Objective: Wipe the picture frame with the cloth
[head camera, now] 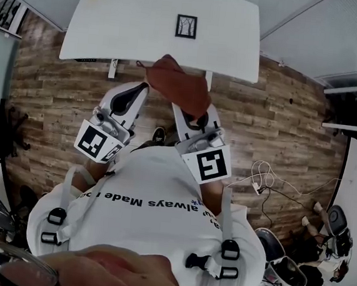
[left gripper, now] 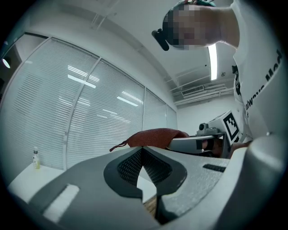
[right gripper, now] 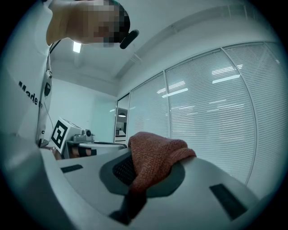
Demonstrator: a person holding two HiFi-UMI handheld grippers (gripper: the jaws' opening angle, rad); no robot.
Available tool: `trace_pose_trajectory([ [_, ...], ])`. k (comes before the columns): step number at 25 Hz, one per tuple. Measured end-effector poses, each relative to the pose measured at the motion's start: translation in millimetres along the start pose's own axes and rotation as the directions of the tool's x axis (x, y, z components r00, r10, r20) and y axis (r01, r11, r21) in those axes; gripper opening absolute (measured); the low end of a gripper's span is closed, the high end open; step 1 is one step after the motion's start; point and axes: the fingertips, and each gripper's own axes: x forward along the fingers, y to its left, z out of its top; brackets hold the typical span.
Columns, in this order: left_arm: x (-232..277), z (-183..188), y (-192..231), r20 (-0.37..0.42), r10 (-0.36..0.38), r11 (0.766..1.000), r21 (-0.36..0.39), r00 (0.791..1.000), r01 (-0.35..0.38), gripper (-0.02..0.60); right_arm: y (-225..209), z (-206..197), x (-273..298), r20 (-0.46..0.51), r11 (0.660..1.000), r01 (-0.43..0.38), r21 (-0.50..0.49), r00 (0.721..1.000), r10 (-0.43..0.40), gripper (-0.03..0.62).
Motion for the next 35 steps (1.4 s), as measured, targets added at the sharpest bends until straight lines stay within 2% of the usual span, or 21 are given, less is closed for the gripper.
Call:
trace_pose_trajectory([
  [9,48.8,-6.0,24.9,-0.019,-0.001,1.0,0.003,1.0,0.001,0.002,-52.9,-3.6,23.4,0.011,1.0,0.016,0.01,1.0,-0.017,0.02],
  [25,183.6,-7.5,34.4,-0.039,0.02,0.999,0.049,0.999,-0.018,0.002,-184.5,-4.0,39.8,0.027,1.0,-0.023,0.017,0.999,0.023,0.019],
  [35,200.0,-12.5,45.8,-0.058,0.082,0.996,0.041,0.995,-0.08,0.002,-203.7,-8.8,54.0,0.027,0.996,-0.074,0.042,0.997,0.073,0.02],
])
